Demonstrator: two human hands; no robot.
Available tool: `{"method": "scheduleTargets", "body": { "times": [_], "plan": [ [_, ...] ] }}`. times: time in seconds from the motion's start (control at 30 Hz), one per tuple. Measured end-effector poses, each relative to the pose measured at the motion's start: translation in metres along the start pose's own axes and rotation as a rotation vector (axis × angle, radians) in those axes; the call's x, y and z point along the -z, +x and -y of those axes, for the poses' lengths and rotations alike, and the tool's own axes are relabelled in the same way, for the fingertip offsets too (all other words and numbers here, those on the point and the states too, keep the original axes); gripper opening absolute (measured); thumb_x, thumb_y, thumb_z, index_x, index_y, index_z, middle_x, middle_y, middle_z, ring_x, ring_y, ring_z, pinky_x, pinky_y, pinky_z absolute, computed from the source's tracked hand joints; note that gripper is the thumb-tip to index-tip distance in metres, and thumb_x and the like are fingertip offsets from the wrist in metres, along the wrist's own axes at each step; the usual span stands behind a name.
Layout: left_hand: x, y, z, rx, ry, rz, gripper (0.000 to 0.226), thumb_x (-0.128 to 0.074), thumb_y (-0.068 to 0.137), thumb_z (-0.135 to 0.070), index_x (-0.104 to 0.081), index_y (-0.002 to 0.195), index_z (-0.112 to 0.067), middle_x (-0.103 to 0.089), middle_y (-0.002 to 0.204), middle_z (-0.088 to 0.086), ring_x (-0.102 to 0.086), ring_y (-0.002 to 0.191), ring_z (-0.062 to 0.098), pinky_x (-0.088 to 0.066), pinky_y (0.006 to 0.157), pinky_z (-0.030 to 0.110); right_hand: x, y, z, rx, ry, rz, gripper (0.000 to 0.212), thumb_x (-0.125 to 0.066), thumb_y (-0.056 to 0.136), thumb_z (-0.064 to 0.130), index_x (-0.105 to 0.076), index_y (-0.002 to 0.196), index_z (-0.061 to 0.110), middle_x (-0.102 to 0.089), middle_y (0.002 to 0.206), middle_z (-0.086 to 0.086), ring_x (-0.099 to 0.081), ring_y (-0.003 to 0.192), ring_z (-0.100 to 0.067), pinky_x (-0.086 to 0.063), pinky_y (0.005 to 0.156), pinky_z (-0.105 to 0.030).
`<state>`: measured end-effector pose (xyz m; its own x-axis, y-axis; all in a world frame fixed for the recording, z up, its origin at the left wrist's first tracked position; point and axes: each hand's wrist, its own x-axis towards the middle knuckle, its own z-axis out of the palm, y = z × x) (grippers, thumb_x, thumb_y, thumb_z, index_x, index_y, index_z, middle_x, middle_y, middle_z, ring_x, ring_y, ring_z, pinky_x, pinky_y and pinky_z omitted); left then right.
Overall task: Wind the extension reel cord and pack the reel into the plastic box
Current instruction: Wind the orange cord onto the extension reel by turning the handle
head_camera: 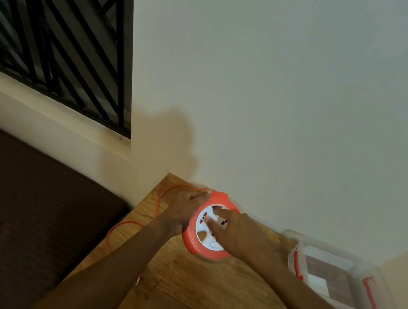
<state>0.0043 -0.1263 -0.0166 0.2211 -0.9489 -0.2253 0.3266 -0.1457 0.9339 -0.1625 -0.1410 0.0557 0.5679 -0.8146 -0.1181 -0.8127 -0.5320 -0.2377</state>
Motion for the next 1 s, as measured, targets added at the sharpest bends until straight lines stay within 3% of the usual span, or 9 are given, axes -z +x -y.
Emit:
{"method": "scheduleTargets", "body": {
  "times": [0.13, 0.23, 0.33, 0.43, 0.57, 0.7, 0.8, 0.93, 1.0],
  "plan": [
    [0.007, 0.002, 0.002, -0.013, 0.025, -0.02, 0.028, -0.07, 0.098, -0.038, -0.083, 0.079, -0.02, -0.078, 0.077, 0.006, -0.073, 0.061, 0.016, -0.059, 0.057, 0.029, 0.0, 0.001, -0.002, -0.151, 0.389, 0.195, 0.054, -0.057, 0.09, 0.052, -0.043, 0.142, 0.043, -0.048, 0.148, 0.002, -0.063, 0.112, -0.019, -0.053, 0.091, -0.031],
    [0.011, 0.001, 0.005, 0.006, 0.056, -0.017, 0.03, -0.071, 0.097, -0.041, -0.082, 0.077, -0.022, -0.078, 0.075, 0.007, -0.074, 0.061, 0.019, -0.061, 0.058, 0.031, -0.011, -0.007, 0.001, -0.09, 0.193, 0.169, 0.07, -0.058, 0.089, 0.052, -0.026, 0.151, 0.041, -0.048, 0.149, 0.0, -0.059, 0.119, -0.021, -0.051, 0.089, -0.029],
    [0.015, 0.001, 0.006, 0.044, 0.033, -0.026, 0.029, -0.071, 0.096, -0.044, -0.083, 0.089, -0.019, -0.081, 0.094, 0.018, -0.078, 0.073, 0.028, -0.065, 0.068, 0.04, -0.02, -0.015, 0.004, 0.072, -0.204, 0.006, 0.075, -0.056, 0.093, 0.045, -0.017, 0.155, 0.031, -0.052, 0.145, -0.006, -0.062, 0.115, -0.026, -0.056, 0.085, -0.038],
    [0.019, 0.003, 0.003, 0.03, 0.083, -0.004, 0.032, -0.069, 0.097, -0.046, -0.08, 0.099, -0.016, -0.081, 0.1, 0.017, -0.079, 0.078, 0.03, -0.065, 0.073, 0.043, -0.019, -0.018, -0.002, 0.31, -0.472, -0.063, 0.071, -0.071, 0.087, 0.03, -0.036, 0.149, 0.023, -0.051, 0.145, -0.012, -0.062, 0.115, -0.033, -0.059, 0.08, -0.045],
    [0.018, 0.001, 0.0, 0.005, 0.111, 0.021, 0.034, -0.069, 0.096, -0.046, -0.081, 0.098, -0.014, -0.079, 0.1, 0.021, -0.076, 0.078, 0.032, -0.063, 0.077, 0.046, -0.009, -0.019, -0.01, 0.634, -0.59, 0.024, 0.057, -0.078, 0.08, 0.011, -0.059, 0.132, 0.023, -0.03, 0.158, -0.013, -0.05, 0.129, -0.039, -0.058, 0.082, -0.052],
    [0.011, -0.003, -0.002, 0.0, 0.179, 0.072, 0.033, -0.07, 0.095, -0.047, -0.08, 0.077, -0.022, -0.077, 0.074, 0.005, -0.072, 0.062, 0.018, -0.059, 0.06, 0.031, 0.003, -0.023, -0.011, 0.759, -0.716, 0.034, 0.056, -0.091, 0.065, 0.02, -0.07, 0.115, 0.033, -0.051, 0.145, -0.01, -0.063, 0.112, -0.033, -0.06, 0.072, -0.047],
    [0.009, -0.005, 0.0, 0.007, 0.2, 0.083, 0.035, -0.069, 0.096, -0.048, -0.078, 0.073, -0.022, -0.074, 0.067, 0.001, -0.069, 0.056, 0.015, -0.057, 0.055, 0.027, 0.001, -0.023, -0.012, 0.76, -0.77, 0.015, 0.064, -0.088, 0.068, 0.027, -0.061, 0.125, 0.038, -0.053, 0.141, -0.014, -0.061, 0.114, -0.035, -0.058, 0.078, -0.047],
    [0.007, -0.007, -0.001, -0.01, 0.174, 0.085, 0.038, -0.068, 0.098, -0.044, -0.075, 0.068, -0.023, -0.071, 0.062, -0.002, -0.066, 0.052, 0.011, -0.053, 0.051, 0.024, -0.008, -0.02, -0.013, 0.593, -0.684, 0.038, 0.08, -0.072, 0.088, 0.029, -0.02, 0.147, 0.044, -0.034, 0.149, -0.023, -0.043, 0.127, -0.045, -0.051, 0.093, -0.053],
    [0.007, -0.007, -0.002, -0.015, 0.152, 0.072, 0.036, -0.068, 0.098, -0.044, -0.078, 0.071, -0.022, -0.073, 0.066, 0.0, -0.069, 0.056, 0.014, -0.055, 0.053, 0.025, -0.01, -0.019, -0.012, 0.556, -0.67, 0.042, 0.081, -0.068, 0.092, 0.028, -0.012, 0.148, 0.045, -0.026, 0.152, -0.025, -0.039, 0.13, -0.047, -0.047, 0.097, -0.054]
  ]
}}
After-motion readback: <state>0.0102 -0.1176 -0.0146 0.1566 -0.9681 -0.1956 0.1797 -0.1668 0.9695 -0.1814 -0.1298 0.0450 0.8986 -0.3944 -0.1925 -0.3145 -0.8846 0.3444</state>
